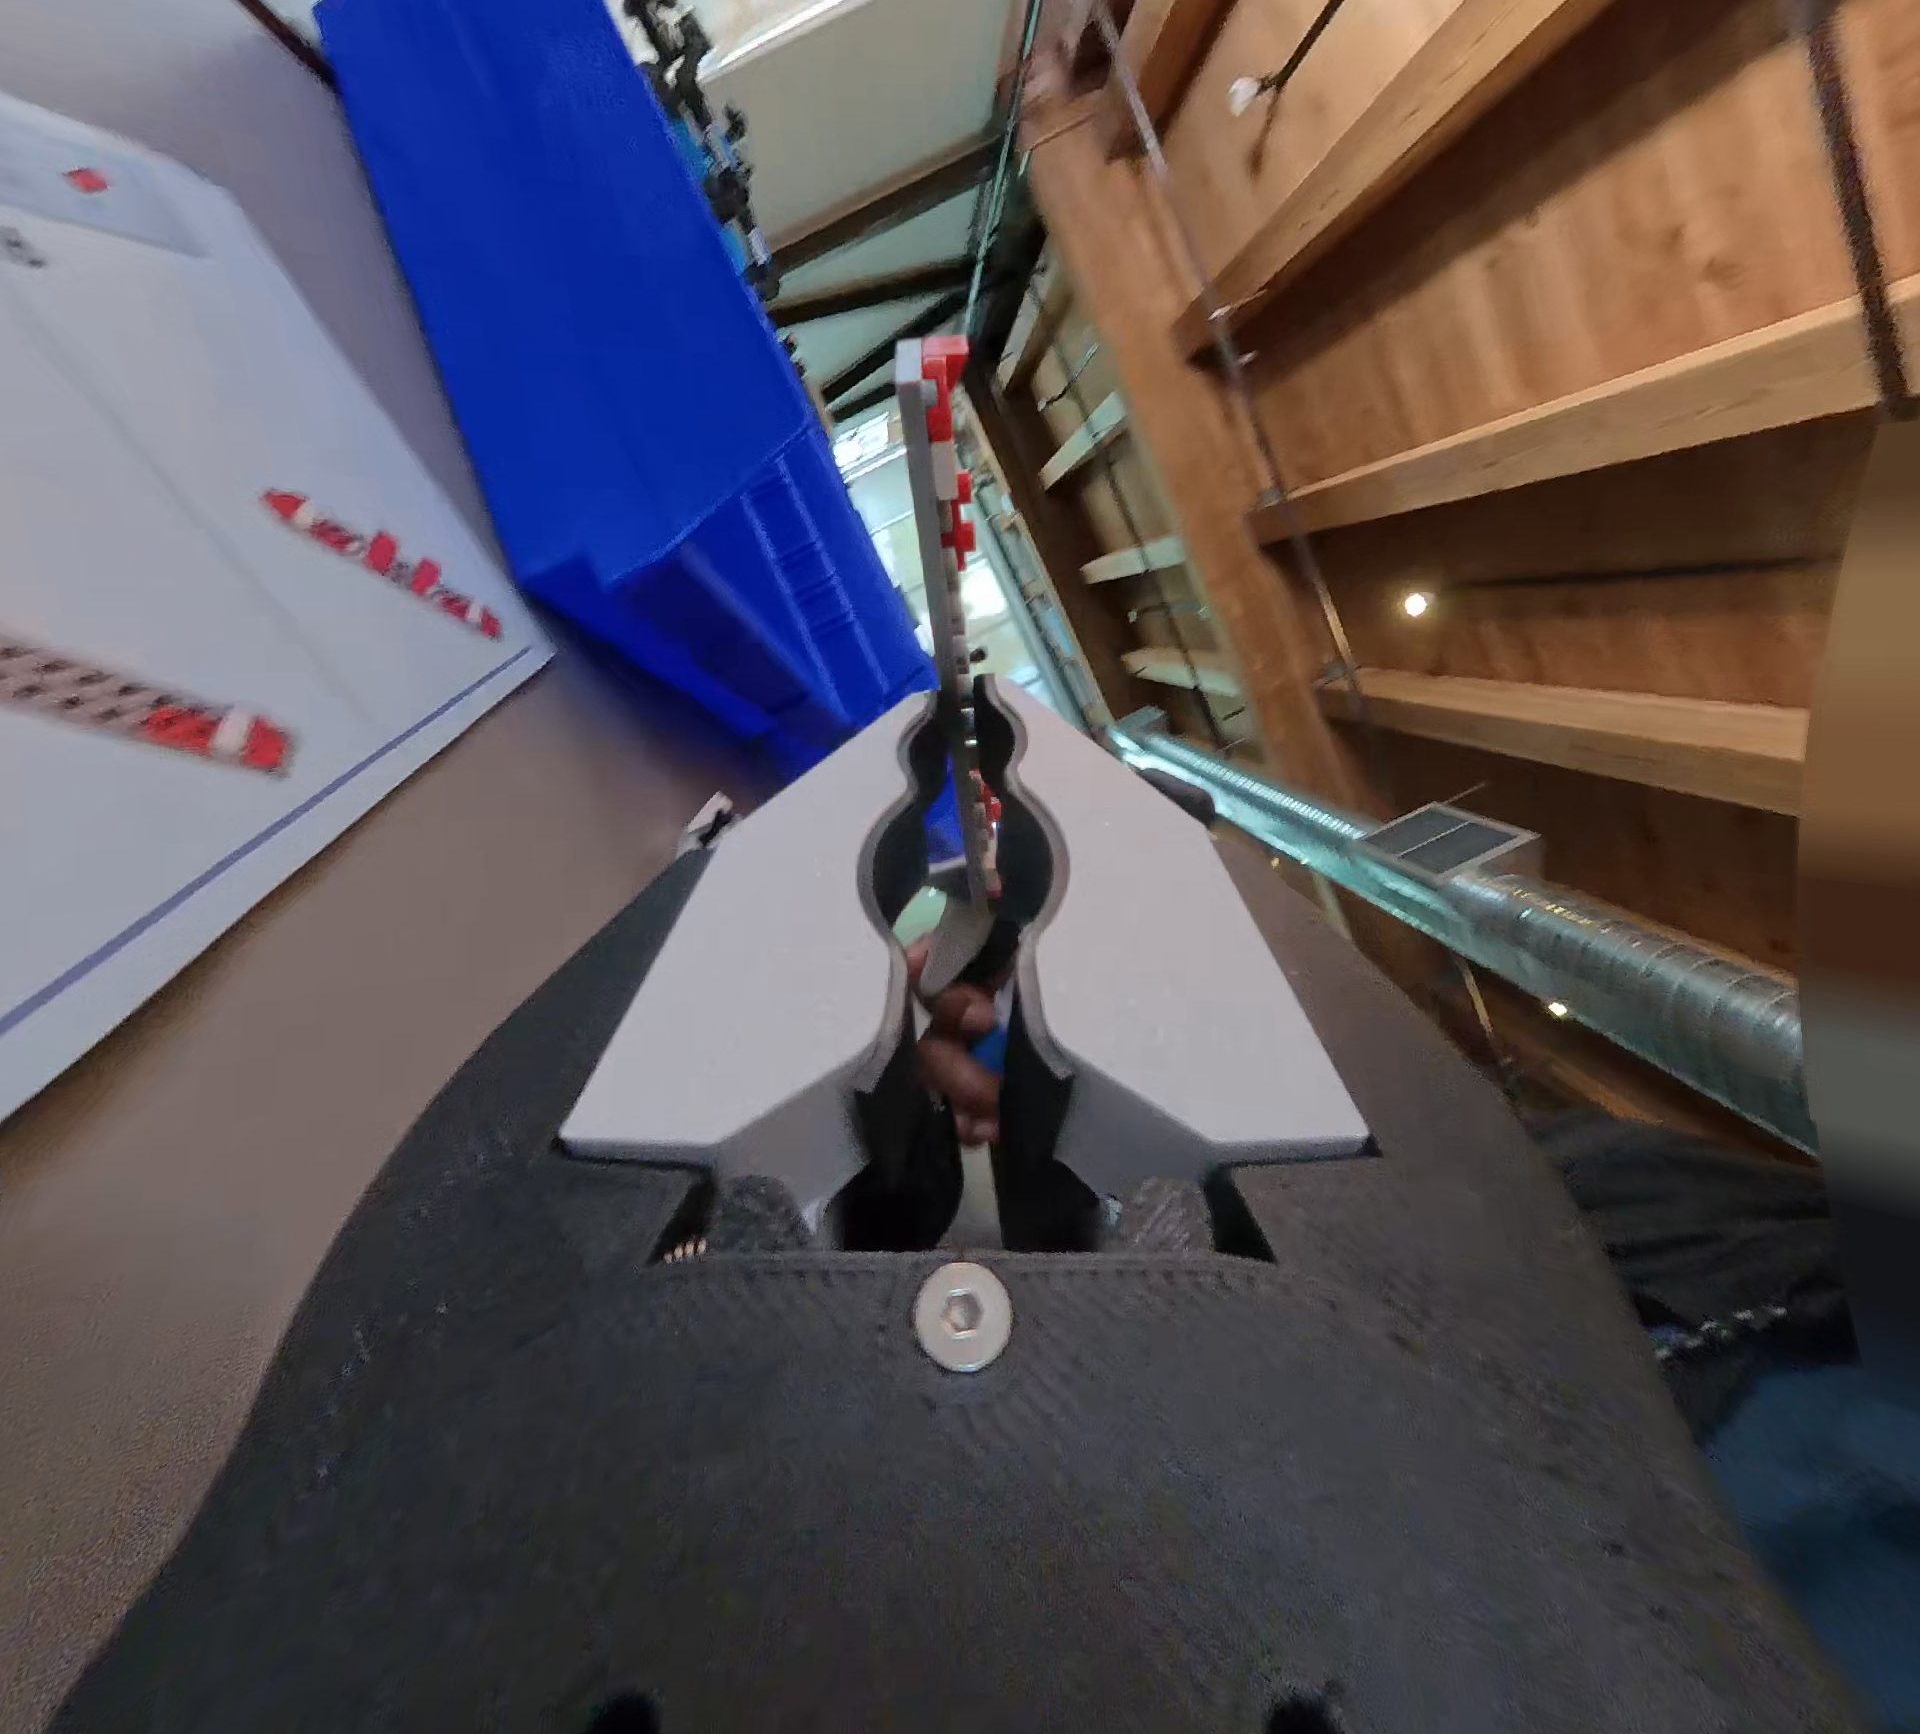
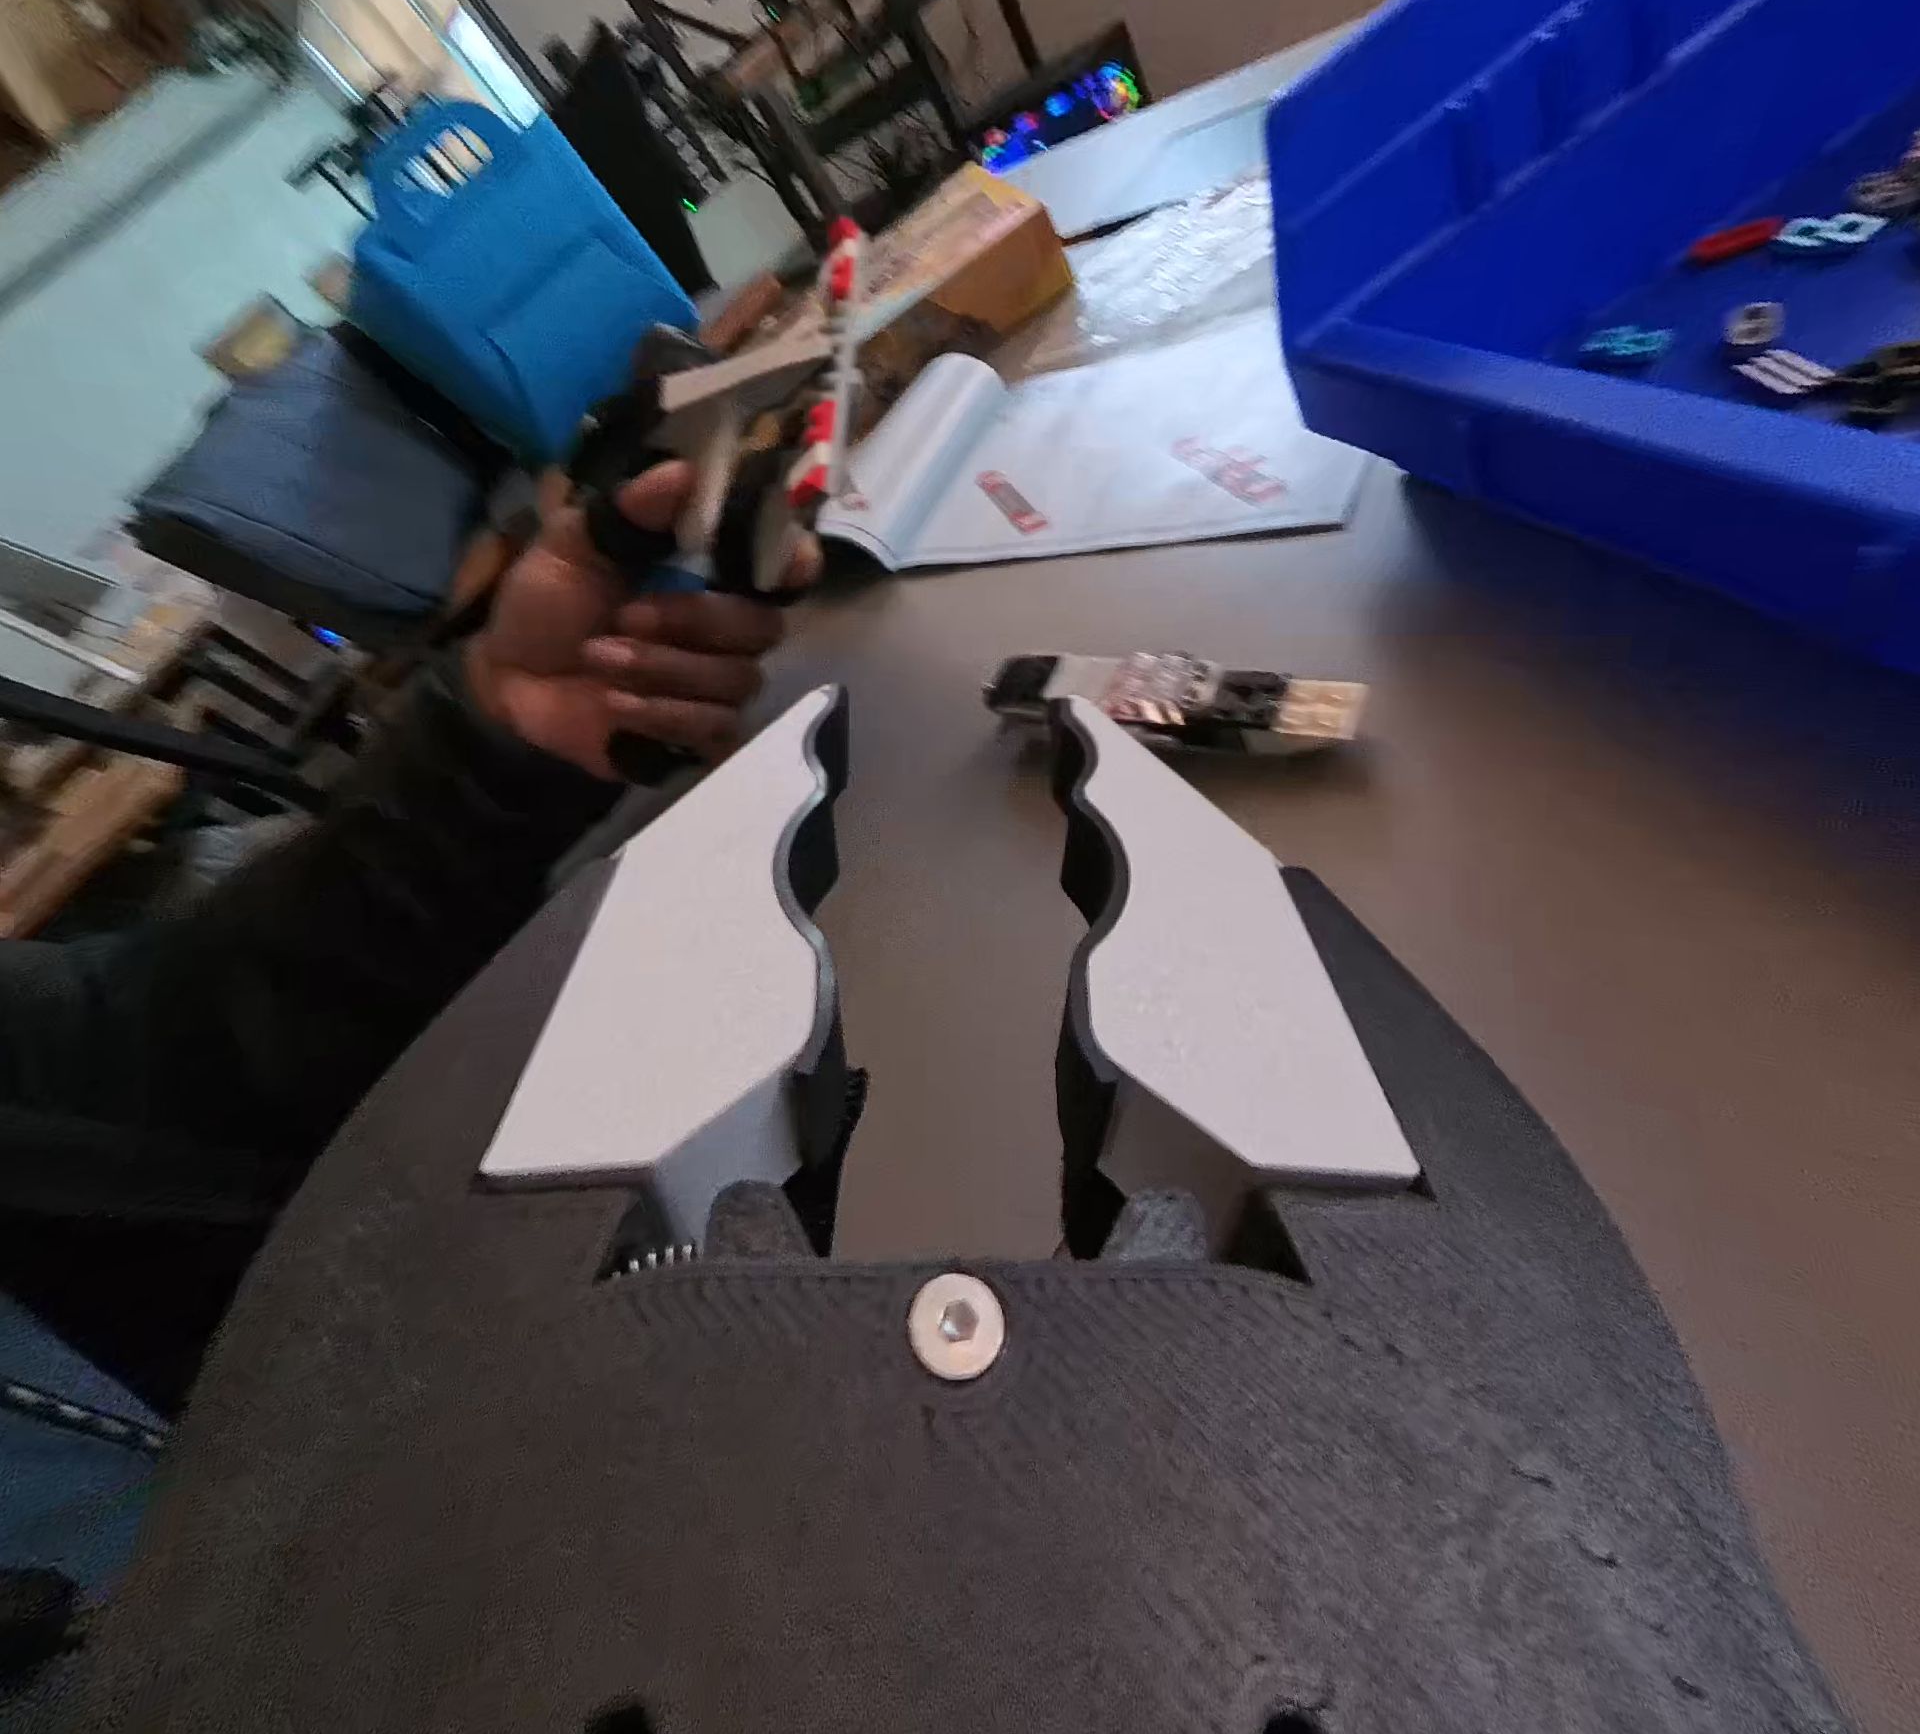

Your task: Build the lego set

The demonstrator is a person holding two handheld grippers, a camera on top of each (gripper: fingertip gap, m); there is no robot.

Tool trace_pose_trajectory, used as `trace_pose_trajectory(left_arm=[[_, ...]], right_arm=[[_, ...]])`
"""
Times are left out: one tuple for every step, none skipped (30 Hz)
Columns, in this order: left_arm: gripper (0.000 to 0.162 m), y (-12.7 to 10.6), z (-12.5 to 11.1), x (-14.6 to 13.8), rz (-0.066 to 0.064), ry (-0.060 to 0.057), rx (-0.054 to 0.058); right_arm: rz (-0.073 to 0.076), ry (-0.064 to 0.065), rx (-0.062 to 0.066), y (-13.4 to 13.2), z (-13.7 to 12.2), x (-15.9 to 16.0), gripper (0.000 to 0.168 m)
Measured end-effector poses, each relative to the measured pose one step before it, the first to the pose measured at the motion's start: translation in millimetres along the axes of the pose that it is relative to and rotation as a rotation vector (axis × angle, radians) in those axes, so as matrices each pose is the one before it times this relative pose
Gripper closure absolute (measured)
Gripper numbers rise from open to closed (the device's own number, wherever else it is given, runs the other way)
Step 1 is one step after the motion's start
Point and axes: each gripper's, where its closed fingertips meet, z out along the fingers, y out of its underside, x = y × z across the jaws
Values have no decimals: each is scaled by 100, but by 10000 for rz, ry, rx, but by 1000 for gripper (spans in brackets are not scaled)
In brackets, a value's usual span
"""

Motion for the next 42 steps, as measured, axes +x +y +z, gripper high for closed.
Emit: trace_pose_trajectory(left_arm=[[158, 307, -529, -315, 70, -250, -278], [158, 444, -469, -435, 79, -320, -313], [157, 401, -416, -329, 54, -258, -214], [157, 264, -348, 51, -91, 7, -62], [158, 318, -258, 170, -185, 107, -77], [158, 321, -170, 48, -167, 35, -88], [158, 173, -69, 56, -60, 16, -33], [158, 146, 28, -32, -10, -29, -64], [158, 184, 117, -49, -47, -8, -133], [158, 222, 117, 47, -40, 54, -154], [158, 187, 71, 54, -26, 53, -111], [158, 128, 47, 19, -25, 8, -69], [158, 166, 43, 7, -50, 18, -75], [158, 171, 71, 25, -47, 30, -87], [158, 169, 91, 14, -15, 12, -92], [158, 152, 86, 22, 22, 2, -89], [158, 153, 64, 53, 28, 24, -90], [158, 111, 54, 59, 21, 29, -58], [158, 65, 44, 23, 3, 10, -34], [158, 26, 31, -10, 11, -8, -12], [158, 25, 10, 17, 20, 6, -12], [158, 24, 10, 22, 12, 5, -11], [158, -5, 12, -9, 4, -2, -1], [158, 7, -4, 9, 6, 10, -5], [158, 0, -1, 52, 10, 36, -3], [158, -33, -7, 49, 5, 40, 13], [158, -50, -19, 43, 5, 33, 27], [158, -74, -9, 68, 33, 45, 36], [158, -88, -14, 142, 72, 79, 43], [158, -98, 3, 169, 75, 107, 55], [158, -65, 42, 185, 45, 119, 42], [158, 0, 54, 156, 23, 117, 9], [158, -7, 57, 140, 12, 110, 11], [158, -4, 56, 115, -3, 98, 14], [158, 9, 37, 80, -12, 79, -1], [158, 34, 25, 46, -6, 42, -18], [158, 6, 6, 18, 3, 18, -8], [158, -11, -7, 16, -1, 20, 2], [158, -4, -1, 7, -11, 19, -4], [158, 17, 1, 3, -10, 7, -13], [157, 38, 23, -11, 3, -1, -24], [158, 57, 26, 5, 8, 4, -32]], right_arm=[[-236, 277, -187, 222, -354, 757, 131], [-200, 257, -181, 256, -321, 748, 132], [-161, 198, -163, 308, -239, 679, 133], [88, -88, -6, 71, -187, 227, 135], [257, -315, 162, -193, -133, -141, 138], [212, -161, 90, -80, -62, 23, 140], [186, -142, 10, 31, 34, 16, 141], [190, -172, -23, 76, 74, -12, 141], [227, -140, -21, 38, 36, 84, 141], [260, -140, 13, -29, -15, 103, 141], [265, -139, -6, -20, -31, 106, 141], [207, -123, -24, -10, -15, 61, 141], [115, -88, -50, 50, 20, 8, 141], [34, -44, -88, 121, 74, -19, 141], [-37, -1, -103, 162, 97, -36, 141], [-73, 9, -97, 151, 103, -61, 141], [-67, -2, -82, 140, 94, -72, 142], [-34, 2, -50, 85, 44, -37, 142], [-7, -13, -22, 35, 27, -18, 142], [15, -30, -13, 21, 9, -14, 143], [24, -30, -16, 19, 11, -14, 143], [10, -22, -23, 35, 14, -22, 143], [-1, -16, -34, 46, 37, -12, 143], [-3, -5, -37, 51, 37, -12, 143], [-2, -1, -38, 61, 48, -5, 143], [3, -11, -43, 59, 40, -12, 143], [5, -20, -40, 55, 32, -21, 143], [5, -19, -32, 43, 29, -16, 143], [-5, -24, -28, 42, 23, -35, 143], [-18, -21, -21, 31, 15, -47, 143], [-28, -18, -13, 26, 11, -54, 143], [-26, -24, -10, 29, 7, -54, 144], [-16, -27, -4, 12, -3, -51, 143], [-6, -22, 6, -11, -20, -30, 143], [-5, -19, 13, -20, -15, -28, 143], [-6, -8, 15, -9, -14, -11, 143], [-14, -7, 11, -10, -17, -28, 143], [-17, -10, 8, -6, -13, -17, 143], [-9, -8, 10, -2, -15, -26, 143], [-4, -13, 11, -17, -17, -20, 143], [-1, -18, 9, -6, -6, -27, 143], [2, -14, 4, -7, -15, -13, 143]])
